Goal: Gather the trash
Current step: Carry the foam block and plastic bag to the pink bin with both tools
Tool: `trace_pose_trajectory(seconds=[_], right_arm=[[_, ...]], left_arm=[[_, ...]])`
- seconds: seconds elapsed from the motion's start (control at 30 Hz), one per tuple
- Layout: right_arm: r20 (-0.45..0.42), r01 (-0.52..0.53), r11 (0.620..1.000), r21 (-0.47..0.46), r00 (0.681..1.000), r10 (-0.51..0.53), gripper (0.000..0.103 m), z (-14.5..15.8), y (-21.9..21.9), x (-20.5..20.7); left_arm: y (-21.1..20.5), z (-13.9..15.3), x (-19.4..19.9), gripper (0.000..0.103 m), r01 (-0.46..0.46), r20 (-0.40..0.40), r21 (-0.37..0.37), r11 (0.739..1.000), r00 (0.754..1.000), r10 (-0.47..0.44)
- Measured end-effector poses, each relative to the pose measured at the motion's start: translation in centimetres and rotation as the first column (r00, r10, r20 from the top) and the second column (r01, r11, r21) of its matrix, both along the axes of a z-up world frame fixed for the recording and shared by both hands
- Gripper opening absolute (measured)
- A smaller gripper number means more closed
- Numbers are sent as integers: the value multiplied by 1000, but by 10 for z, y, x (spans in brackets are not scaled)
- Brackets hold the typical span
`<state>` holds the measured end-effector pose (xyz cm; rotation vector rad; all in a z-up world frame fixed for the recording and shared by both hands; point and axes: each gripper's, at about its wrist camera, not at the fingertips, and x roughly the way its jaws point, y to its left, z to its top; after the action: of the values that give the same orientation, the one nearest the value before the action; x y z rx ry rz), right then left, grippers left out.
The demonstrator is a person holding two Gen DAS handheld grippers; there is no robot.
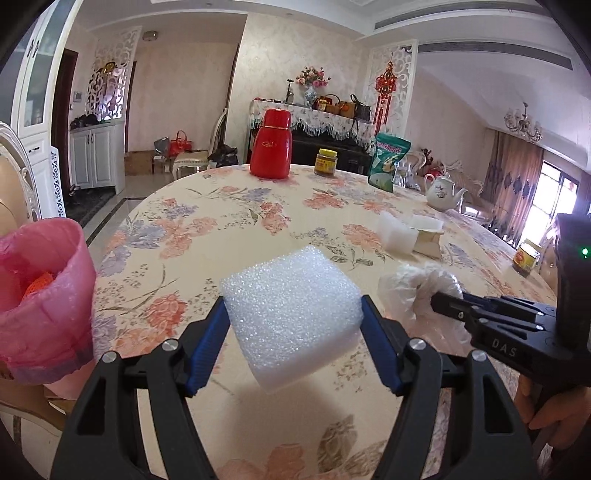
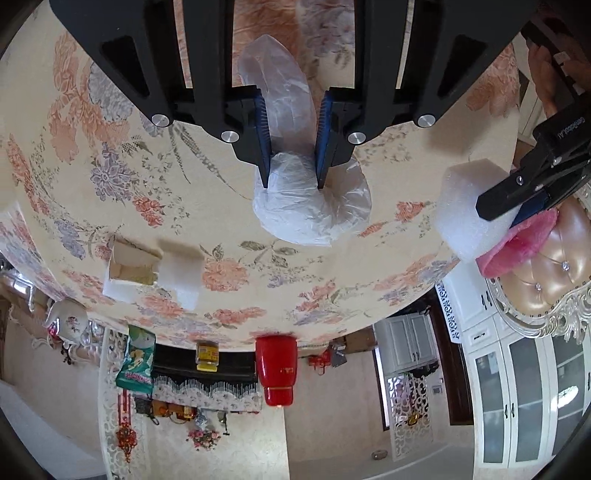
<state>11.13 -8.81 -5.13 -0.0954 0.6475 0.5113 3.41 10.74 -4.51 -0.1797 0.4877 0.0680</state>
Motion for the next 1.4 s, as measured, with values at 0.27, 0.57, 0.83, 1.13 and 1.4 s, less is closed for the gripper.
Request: trace_pose_trajectory(seconds=[0.27, 0.57, 0.83, 1.13, 1.4], right_arm=[[-1, -28, 999, 26, 1000, 28, 22, 2, 32, -13], [-5, -176, 982, 72, 984, 176, 22, 10, 100, -4], [20, -354, 929, 103, 935, 354, 22, 30, 185, -10], [27, -497, 862, 100, 868, 496, 22, 42, 280, -13], [4, -544, 834, 92, 838, 546, 22, 37, 339, -16]], left_arm=[[37, 11, -14, 68, -20, 24, 34, 999, 1000, 19], [94, 17, -31, 68, -143, 26, 57, 988, 990, 142], [152, 32, -62, 68, -286, 61, 87, 954, 958, 281], [232, 38, -86, 68, -406, 53, 95, 909, 914, 403], [289, 30, -89, 68, -460, 35, 44, 887, 888, 459]])
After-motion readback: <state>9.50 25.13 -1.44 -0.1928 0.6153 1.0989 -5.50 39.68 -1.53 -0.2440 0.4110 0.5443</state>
